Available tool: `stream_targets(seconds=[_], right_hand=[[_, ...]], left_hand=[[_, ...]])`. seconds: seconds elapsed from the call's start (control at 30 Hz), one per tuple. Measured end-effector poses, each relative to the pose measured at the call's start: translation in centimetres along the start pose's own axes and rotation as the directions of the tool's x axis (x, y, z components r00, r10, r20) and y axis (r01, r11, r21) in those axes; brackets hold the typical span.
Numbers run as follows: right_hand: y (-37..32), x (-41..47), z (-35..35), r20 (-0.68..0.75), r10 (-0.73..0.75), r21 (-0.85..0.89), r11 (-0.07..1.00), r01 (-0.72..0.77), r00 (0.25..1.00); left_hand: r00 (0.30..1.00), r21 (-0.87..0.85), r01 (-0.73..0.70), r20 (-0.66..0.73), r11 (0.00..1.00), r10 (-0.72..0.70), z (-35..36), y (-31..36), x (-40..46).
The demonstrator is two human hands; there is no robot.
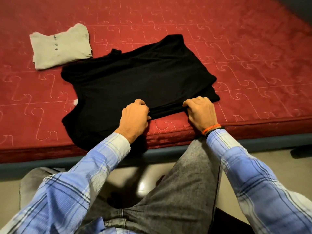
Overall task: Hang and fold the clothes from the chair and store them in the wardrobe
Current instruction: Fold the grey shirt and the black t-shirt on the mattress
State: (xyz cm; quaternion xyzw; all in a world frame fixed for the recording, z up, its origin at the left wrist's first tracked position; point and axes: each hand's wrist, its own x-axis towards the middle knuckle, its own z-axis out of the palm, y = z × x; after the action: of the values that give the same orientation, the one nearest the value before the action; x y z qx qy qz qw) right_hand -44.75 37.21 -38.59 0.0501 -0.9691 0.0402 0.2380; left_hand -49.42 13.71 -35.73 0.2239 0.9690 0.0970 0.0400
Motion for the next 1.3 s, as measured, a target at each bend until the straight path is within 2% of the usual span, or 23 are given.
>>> stream_targets(seconds=[0.13, 0.23, 0.3, 0.4, 0.57, 0.77, 0.83, 0.9, 0.97, 1.1, 1.2, 1.3], right_hand=[[0.0, -0.2, 0.2, 0.002, 0.003, -0.023, 1.0, -0.003, 1.0], [0.3, -0.4, 0.3, 0.058, -0.017, -0.053, 0.998, 0.02, 0.998], [1.0, -0.7, 0.1, 0.103, 0.019, -0.078, 0.997, -0.011, 0.994], [2.0, -1.2, -0.4, 0.116, 0.101, -0.104, 0.991, -0.089, 0.988], [2.5, -1.5, -0.3, 0.071, 0.134, -0.126, 0.984, -0.124, 0.988], [2.8, -1.4, -0.7, 0.19, 0.226, -0.144, 0.969, -0.201, 0.955], [3.3, -1.4, -1.0, 0.218, 0.364, -0.011, 0.929, -0.371, 0.905], [3.7, -1.4, -0.9, 0.214, 0.562, 0.189, 0.778, -0.599, 0.799], [4.2, -1.0, -0.6, 0.223, 0.693, 0.24, 0.643, -0.728, 0.686], [5.4, 0.2, -0.3, 0.308, 0.795, 0.196, 0.486, -0.852, 0.523], [6.1, 1.0, -0.5, 0.348, 0.846, 0.291, 0.312, -0.904, 0.404], [6.1, 1.3, -1.3, 0.344, 0.871, 0.429, 0.186, -0.884, 0.35]], left_hand=[[0.999, -0.018, -0.02, -0.036, 1.0, 0.019, -0.4, 0.7, -0.3], [0.993, -0.056, -0.084, -0.082, 0.995, 0.08, -0.3, 1.1, -1.0], [0.991, -0.122, -0.112, -0.093, 0.986, 0.101, 0.0, 1.1, -1.7], [0.993, -0.192, -0.12, -0.035, 0.974, 0.115, 0.5, 1.0, -2.4], [0.985, -0.052, -0.144, 0.089, 0.988, 0.148, 0.7, 2.0, -2.3], [0.982, 0.003, -0.186, -0.004, 0.982, 0.186, 1.6, 4.1, -0.9], [0.976, -0.001, -0.214, -0.027, 0.977, 0.214, 1.9, 5.1, -0.2], [0.981, -0.029, -0.192, -0.023, 0.981, 0.191, 1.9, 6.0, 0.3], [0.989, -0.056, -0.146, -0.023, 0.988, 0.145, 1.8, 6.5, 0.7], [0.994, -0.103, -0.1, -0.054, 0.99, 0.095, 1.5, 6.8, 1.2], [0.993, -0.134, -0.097, -0.075, 0.986, 0.087, 1.3, 7.0, 1.3], [0.994, -0.133, -0.07, -0.096, 0.989, 0.057, 1.3, 7.2, 1.3]])
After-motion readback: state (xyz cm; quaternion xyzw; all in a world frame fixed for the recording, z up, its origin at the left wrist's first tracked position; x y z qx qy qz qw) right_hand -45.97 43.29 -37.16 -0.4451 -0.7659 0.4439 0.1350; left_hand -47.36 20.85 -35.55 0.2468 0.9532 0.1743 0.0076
